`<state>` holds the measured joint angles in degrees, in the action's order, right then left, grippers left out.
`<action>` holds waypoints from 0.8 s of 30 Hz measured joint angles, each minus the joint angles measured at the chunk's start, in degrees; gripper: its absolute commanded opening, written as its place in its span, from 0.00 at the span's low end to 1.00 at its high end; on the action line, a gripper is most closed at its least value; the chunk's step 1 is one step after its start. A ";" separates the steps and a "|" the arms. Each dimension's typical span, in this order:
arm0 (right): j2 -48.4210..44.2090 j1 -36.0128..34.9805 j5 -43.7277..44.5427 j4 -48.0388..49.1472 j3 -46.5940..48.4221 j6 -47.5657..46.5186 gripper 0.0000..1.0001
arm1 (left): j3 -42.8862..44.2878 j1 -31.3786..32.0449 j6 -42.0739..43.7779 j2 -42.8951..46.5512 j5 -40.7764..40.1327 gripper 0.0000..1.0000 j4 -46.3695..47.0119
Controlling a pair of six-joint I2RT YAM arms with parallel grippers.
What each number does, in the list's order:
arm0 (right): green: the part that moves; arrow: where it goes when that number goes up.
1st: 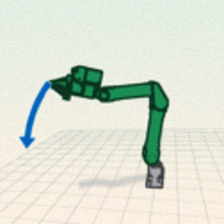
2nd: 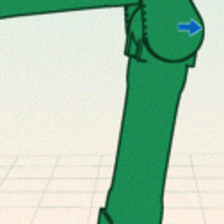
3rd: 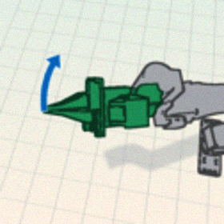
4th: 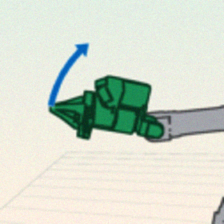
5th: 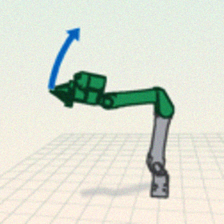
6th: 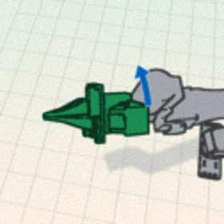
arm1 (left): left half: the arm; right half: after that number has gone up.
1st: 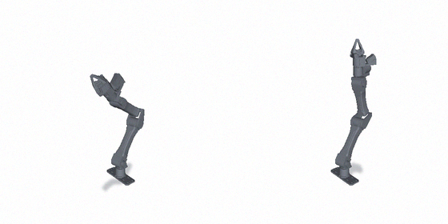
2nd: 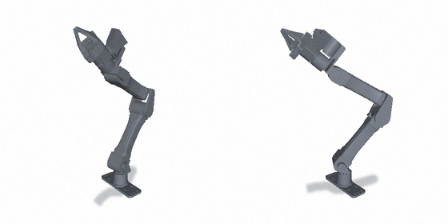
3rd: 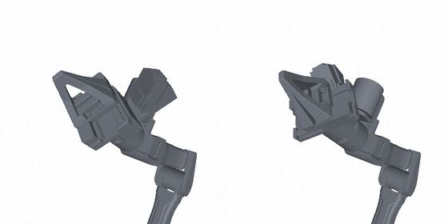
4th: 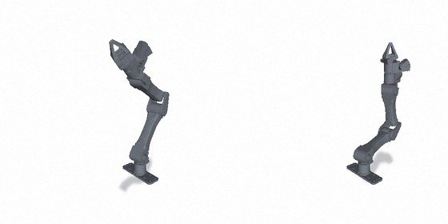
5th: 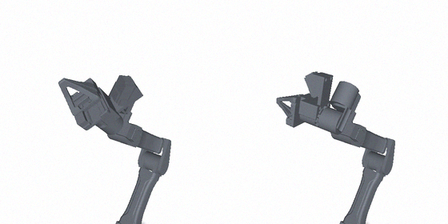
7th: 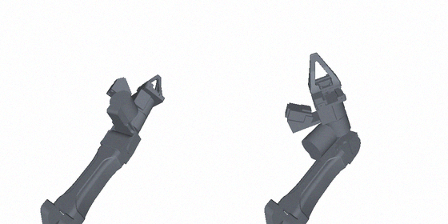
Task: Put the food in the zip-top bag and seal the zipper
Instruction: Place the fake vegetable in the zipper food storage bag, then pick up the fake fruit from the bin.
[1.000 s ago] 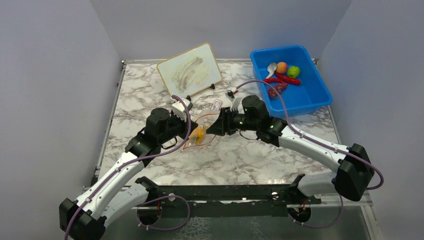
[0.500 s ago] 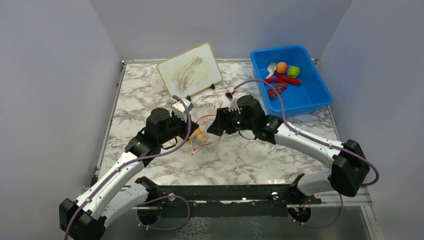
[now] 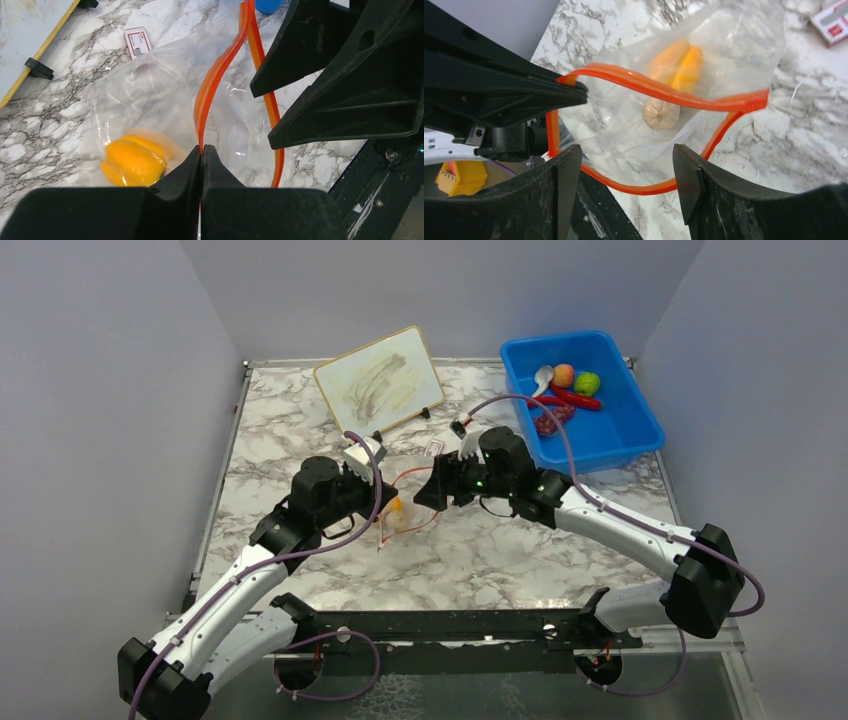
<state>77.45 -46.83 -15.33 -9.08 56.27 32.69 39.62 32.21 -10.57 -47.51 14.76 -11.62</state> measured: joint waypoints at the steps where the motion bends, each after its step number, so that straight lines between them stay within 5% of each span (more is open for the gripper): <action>1: -0.11 0.00 -0.17 -0.33 0.52 -0.72 0.66 | 0.00 0.00 0.00 0.04 -0.02 0.00 0.00; 8: -2.08 0.00 2.08 -4.42 7.87 -8.24 0.65 | 0.00 0.00 0.02 0.13 -0.13 0.00 -0.02; 16: -3.28 0.98 17.33 -9.81 16.39 -17.14 0.65 | 0.00 0.00 0.02 0.13 -0.15 0.00 -0.02; 24: 1.53 12.66 24.63 -10.67 19.37 -24.98 0.64 | 0.00 0.00 0.02 0.15 -0.13 0.00 -0.02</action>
<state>78.98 -34.17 9.30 -19.75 75.64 7.70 39.62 32.21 -10.55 -47.35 14.63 -11.64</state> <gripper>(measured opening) 0.646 0.014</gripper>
